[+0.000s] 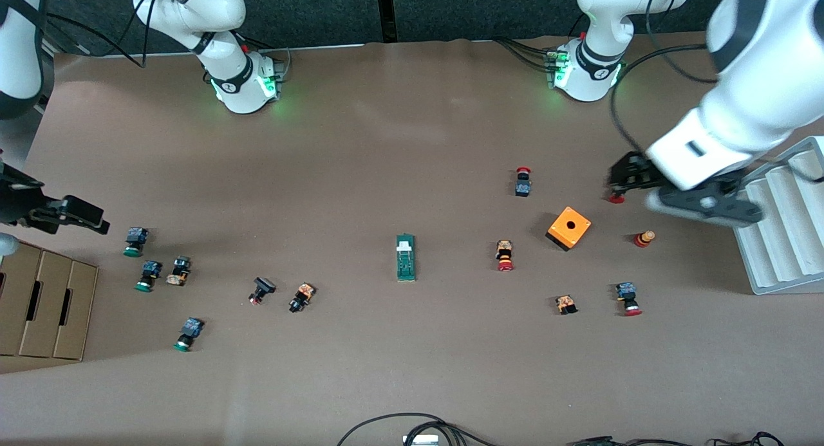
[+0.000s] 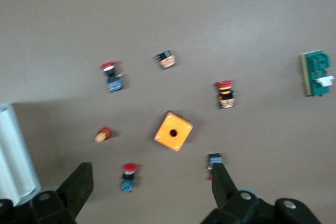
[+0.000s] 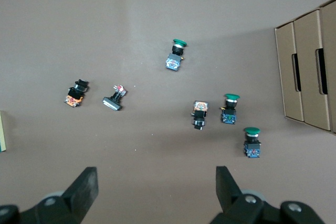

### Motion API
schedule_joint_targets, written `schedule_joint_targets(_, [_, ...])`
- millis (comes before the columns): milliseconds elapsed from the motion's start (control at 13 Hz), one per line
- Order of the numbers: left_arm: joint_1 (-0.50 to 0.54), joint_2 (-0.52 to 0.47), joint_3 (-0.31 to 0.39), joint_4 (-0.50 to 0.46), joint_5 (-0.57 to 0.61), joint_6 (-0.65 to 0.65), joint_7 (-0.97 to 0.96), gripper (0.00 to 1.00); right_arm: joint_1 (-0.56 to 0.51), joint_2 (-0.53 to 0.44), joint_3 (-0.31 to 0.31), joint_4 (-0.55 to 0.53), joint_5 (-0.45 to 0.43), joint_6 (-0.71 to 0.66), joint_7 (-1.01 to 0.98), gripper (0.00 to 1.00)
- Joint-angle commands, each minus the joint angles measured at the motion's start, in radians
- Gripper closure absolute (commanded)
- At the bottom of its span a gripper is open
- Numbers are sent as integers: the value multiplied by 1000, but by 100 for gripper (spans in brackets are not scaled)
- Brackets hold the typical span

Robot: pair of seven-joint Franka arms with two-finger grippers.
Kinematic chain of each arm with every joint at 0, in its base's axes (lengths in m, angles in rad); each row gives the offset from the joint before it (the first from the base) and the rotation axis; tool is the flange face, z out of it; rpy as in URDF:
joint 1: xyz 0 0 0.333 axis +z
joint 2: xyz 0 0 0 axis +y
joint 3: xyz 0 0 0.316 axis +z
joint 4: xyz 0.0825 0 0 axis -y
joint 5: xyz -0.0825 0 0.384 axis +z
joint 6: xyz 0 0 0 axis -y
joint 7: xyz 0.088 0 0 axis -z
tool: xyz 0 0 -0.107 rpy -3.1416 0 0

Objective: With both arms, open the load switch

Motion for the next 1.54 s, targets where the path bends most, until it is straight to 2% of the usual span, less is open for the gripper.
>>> schedule_joint_targets(0, [-36,-146,97,-156,-17,7,12,0,-12,-48,9,-56,-7,3,6,0])
schedule_joint_targets(230, [-81,-178,198,-207,-11,26,16,0,-3,-30,9,-36,-13,-16,10,0])
schedule_joint_targets(768, [-62,-186,200,-210,-8,-2,19,0,-3,-30,9,-34,-5,-30,9,0])
schedule_joint_targets(998, [-23,-181,199,-206,-18,-20,22,0,-4,-28,8,-34,-10,-47,6,0])
schedule_joint_targets(1459, [-23,-172,205,-201,-17,-46,61,0,-1,-27,9,-34,-12,-47,6,0])
